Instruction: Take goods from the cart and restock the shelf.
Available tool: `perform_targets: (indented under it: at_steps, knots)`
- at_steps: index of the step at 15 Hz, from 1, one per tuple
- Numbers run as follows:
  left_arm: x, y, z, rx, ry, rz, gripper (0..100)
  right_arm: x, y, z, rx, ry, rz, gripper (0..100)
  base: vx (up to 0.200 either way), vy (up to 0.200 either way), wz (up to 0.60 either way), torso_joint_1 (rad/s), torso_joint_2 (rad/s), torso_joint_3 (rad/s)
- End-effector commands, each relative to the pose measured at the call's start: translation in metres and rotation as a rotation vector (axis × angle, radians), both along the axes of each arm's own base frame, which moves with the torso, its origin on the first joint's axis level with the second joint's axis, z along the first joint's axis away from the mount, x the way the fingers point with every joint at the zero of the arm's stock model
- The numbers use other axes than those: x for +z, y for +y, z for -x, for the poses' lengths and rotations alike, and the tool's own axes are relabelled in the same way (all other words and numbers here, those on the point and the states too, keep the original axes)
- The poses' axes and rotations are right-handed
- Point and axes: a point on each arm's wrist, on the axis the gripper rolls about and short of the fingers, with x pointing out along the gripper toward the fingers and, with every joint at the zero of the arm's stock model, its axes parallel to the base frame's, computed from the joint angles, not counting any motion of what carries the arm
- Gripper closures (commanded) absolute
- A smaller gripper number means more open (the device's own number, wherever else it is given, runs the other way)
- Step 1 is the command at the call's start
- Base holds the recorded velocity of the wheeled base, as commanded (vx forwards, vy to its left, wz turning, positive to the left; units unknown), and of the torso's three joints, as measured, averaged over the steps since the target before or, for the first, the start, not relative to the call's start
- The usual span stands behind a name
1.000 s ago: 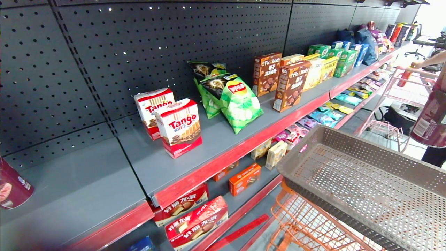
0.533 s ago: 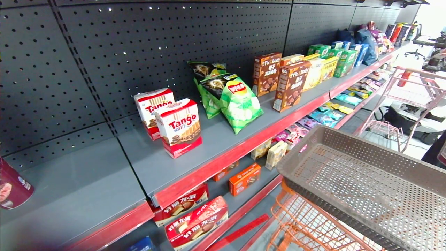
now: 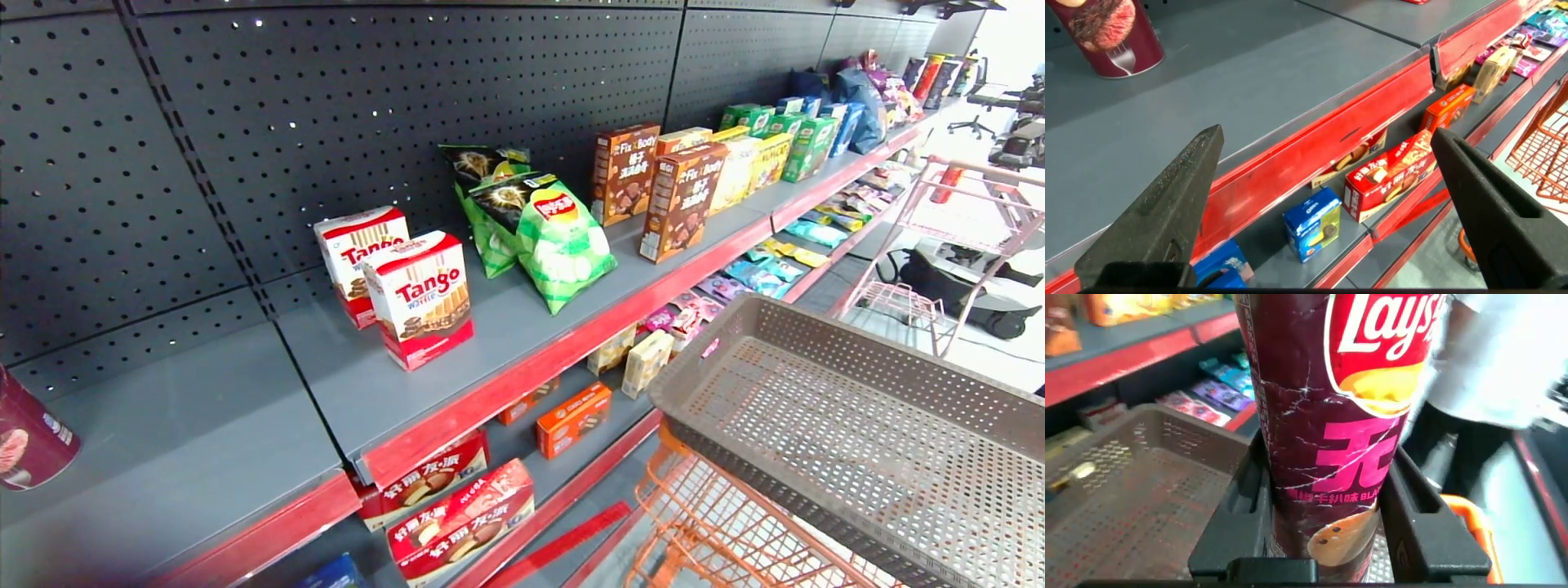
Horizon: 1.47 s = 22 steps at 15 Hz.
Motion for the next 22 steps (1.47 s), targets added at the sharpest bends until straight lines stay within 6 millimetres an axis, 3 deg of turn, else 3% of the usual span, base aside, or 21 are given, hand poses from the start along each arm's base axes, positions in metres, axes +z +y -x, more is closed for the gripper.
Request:
perform_targets:
  at_steps: [1,11,17,22]
  knots:
    - [0.0001,0.0000,0.0001,0.001,-0.001,0.002,0,0.0003,0.0003,0.0087,0.019,-0.021,0.002,100,0.000,0.000,0.00,0.000,0.00,0.000]
    - [-0.0002,0.0004,-0.0001,0.017,-0.001,0.015,0,-0.0007,0.0006,0.0128,0.032,-0.033,-0.007,100,0.000,0.000,0.00,0.000,0.00,0.000]
    - [-0.0002,0.0004,-0.0001,0.015,-0.001,0.015,0,-0.0023,0.0008,0.0117,0.034,-0.022,-0.004,100,-0.200,0.000,0.00,0.002,0.00,0.001]
    - [-0.0003,0.0004,-0.0001,0.014,0.001,0.015,0,-0.0025,0.0023,0.0125,0.068,-0.024,0.001,100,0.000,0.000,0.00,0.000,0.00,0.000]
